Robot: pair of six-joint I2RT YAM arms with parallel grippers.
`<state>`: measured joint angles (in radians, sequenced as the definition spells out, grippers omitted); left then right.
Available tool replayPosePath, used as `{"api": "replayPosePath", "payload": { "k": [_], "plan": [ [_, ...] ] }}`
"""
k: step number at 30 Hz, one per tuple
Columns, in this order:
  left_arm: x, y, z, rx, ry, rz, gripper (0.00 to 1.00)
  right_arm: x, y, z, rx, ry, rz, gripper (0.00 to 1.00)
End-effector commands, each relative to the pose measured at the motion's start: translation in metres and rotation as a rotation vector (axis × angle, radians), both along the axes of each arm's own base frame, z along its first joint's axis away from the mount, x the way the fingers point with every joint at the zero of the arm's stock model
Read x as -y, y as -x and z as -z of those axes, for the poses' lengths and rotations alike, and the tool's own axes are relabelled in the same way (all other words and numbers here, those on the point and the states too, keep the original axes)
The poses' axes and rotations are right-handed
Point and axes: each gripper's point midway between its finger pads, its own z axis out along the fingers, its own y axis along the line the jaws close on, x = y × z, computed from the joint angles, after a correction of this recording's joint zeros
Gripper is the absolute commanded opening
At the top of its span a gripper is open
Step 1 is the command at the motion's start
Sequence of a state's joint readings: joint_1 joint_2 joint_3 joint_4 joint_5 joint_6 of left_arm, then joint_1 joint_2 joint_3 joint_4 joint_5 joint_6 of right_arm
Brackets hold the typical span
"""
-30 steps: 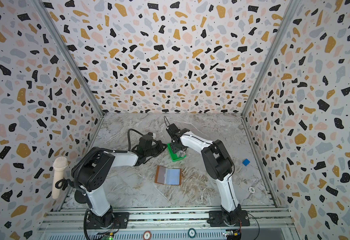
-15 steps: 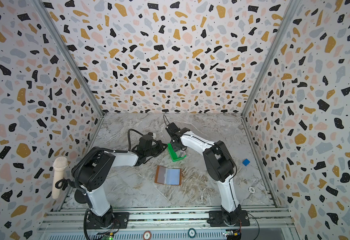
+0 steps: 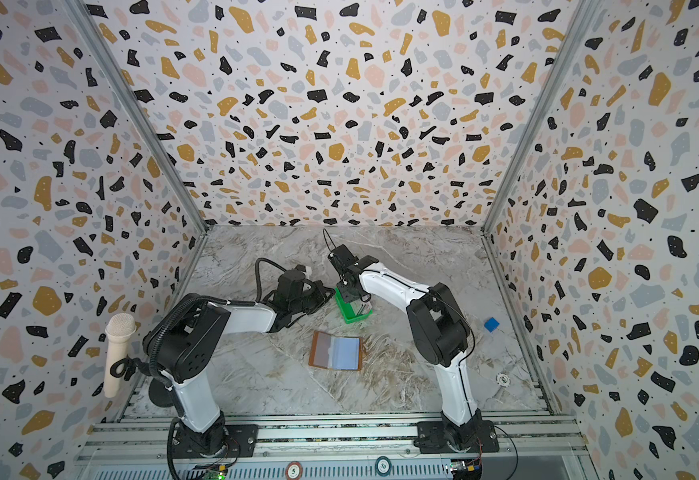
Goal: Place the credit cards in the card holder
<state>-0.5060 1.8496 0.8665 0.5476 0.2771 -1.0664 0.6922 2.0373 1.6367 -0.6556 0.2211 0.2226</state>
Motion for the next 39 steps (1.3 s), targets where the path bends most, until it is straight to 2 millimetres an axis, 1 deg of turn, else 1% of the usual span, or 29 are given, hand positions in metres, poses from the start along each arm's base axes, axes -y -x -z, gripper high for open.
{"api": "replayPosePath", "payload": {
  "k": [1, 2, 4, 9, 14, 21, 25, 29, 30, 31, 34, 36, 39],
  "plan": [
    [-0.002, 0.000, 0.009, 0.002, -0.020, 0.007, 0.00, 0.010, 0.002, -0.025, 0.032, -0.017, 0.014, 0.13],
    [-0.001, 0.000, 0.009, 0.002, -0.020, 0.010, 0.00, 0.009, 0.003, -0.026, 0.030, -0.027, 0.011, 0.10],
    [-0.001, -0.001, 0.009, 0.003, -0.021, 0.010, 0.00, 0.007, 0.004, -0.026, 0.022, -0.051, 0.003, 0.00],
    [0.001, -0.001, 0.008, 0.005, -0.018, 0.021, 0.00, 0.007, 0.006, -0.030, 0.020, -0.102, -0.005, 0.00],
    [0.003, -0.001, 0.008, 0.004, -0.011, 0.028, 0.00, 0.008, 0.008, -0.026, -0.032, -0.183, 0.001, 0.00],
    [0.008, -0.004, 0.000, 0.025, 0.007, 0.053, 0.00, 0.009, 0.011, -0.040, -0.011, -0.243, -0.014, 0.00],
    [0.006, -0.008, -0.018, 0.072, 0.026, 0.057, 0.03, 0.007, 0.011, -0.053, 0.017, -0.270, -0.032, 0.00],
    [0.003, -0.009, -0.032, 0.103, 0.038, 0.068, 0.04, 0.009, 0.011, -0.058, 0.023, -0.272, -0.033, 0.00],
    [0.001, -0.009, -0.036, 0.115, 0.050, 0.066, 0.05, 0.009, 0.011, -0.064, 0.034, -0.276, -0.033, 0.00],
    [-0.002, -0.008, -0.042, 0.128, 0.063, 0.063, 0.06, 0.010, 0.011, -0.070, 0.048, -0.285, -0.035, 0.00],
    [-0.009, -0.005, -0.066, 0.192, 0.112, 0.071, 0.10, 0.009, 0.013, -0.101, 0.110, -0.338, -0.049, 0.00],
    [-0.011, -0.001, -0.088, 0.256, 0.154, 0.090, 0.15, 0.005, 0.016, -0.123, 0.145, -0.389, -0.077, 0.00],
    [-0.013, 0.008, -0.120, 0.354, 0.232, 0.117, 0.22, -0.001, 0.020, -0.147, 0.171, -0.480, -0.121, 0.00]
  ]
}}
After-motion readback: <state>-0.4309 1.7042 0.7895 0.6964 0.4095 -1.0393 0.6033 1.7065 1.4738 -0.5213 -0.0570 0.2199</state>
